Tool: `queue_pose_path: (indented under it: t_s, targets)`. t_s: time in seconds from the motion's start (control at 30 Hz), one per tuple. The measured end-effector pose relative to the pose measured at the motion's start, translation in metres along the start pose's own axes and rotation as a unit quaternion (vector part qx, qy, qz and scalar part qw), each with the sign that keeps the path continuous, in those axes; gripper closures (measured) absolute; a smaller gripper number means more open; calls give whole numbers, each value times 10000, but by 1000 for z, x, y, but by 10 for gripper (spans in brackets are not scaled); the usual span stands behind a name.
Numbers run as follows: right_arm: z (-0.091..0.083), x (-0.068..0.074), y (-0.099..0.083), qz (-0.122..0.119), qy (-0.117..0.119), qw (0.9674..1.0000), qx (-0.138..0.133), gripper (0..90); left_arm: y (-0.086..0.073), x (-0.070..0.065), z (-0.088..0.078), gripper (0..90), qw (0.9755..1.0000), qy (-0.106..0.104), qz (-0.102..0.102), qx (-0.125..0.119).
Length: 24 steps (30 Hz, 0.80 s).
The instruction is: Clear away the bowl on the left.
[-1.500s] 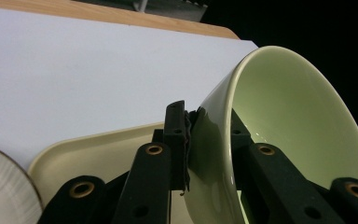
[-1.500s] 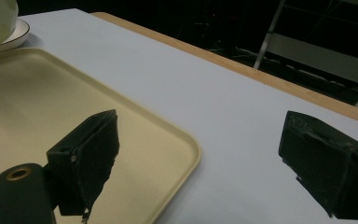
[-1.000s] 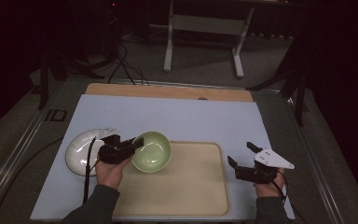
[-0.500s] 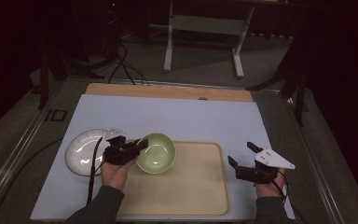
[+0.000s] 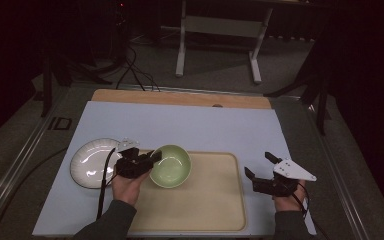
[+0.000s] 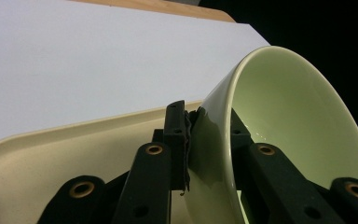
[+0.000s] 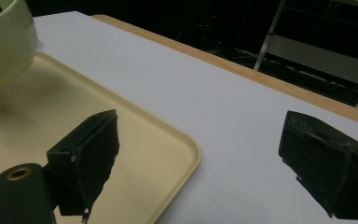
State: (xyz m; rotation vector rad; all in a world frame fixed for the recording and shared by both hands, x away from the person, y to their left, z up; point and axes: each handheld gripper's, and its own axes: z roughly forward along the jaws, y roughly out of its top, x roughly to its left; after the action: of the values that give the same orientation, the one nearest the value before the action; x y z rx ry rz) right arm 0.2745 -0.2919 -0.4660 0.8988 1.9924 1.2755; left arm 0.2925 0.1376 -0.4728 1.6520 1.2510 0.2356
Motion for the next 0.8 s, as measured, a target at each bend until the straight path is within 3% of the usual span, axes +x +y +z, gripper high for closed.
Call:
queue_pose_path:
  t_s: [0.8]
  targets:
    - [0, 0, 0, 3, 0, 10000, -3, 117, -13, -7, 20, 786, 9995, -1, 64, 311]
